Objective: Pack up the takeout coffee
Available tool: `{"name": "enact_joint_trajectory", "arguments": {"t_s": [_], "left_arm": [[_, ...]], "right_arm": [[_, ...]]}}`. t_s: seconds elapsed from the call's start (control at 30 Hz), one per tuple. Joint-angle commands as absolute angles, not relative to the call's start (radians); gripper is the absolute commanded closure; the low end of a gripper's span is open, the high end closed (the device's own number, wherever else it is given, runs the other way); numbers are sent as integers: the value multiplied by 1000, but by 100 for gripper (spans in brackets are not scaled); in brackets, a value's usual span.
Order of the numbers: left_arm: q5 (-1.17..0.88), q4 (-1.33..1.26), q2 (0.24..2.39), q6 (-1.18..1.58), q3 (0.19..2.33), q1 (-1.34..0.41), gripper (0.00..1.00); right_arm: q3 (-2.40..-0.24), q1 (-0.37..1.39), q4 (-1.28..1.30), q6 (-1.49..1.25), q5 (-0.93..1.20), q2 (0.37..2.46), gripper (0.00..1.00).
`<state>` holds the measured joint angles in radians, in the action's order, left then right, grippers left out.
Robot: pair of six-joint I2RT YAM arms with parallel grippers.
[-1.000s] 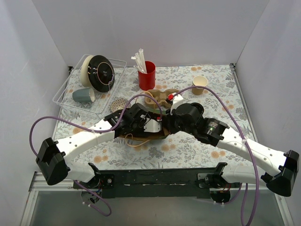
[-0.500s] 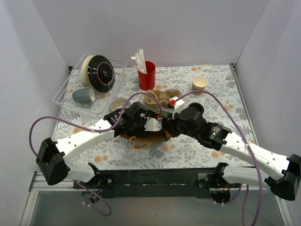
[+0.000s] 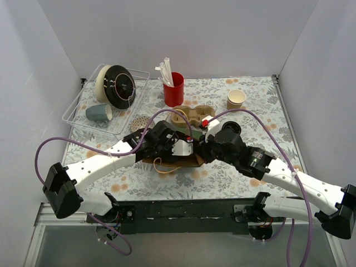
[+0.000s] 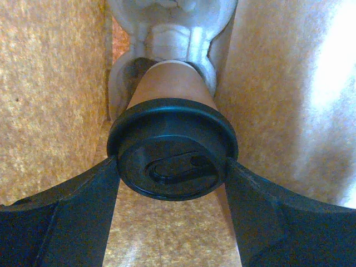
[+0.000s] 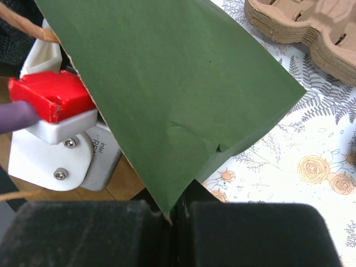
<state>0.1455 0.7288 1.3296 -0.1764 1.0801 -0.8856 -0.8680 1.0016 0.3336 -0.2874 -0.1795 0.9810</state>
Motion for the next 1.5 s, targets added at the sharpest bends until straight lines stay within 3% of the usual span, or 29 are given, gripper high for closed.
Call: {"name": "enact_joint_trajectory", "arguments": {"t_s": [0.0,0.37,1.07,1.47], "left_arm": [[187,627,1290,-175,1028,-887,100],[299,574,1298,-209,1012,-887,100],[259,397,1324,-235,927,-890,100],[242,515,1301,-247,1057,-896,100]], "right_arm": [[-850,1003,327,-270,-149,973,99],[-844,1005,322,-262,-100,965,99],[-812,1003,258,-331,29,942,99],[-793,991,173,-451,118,910,99]]}}
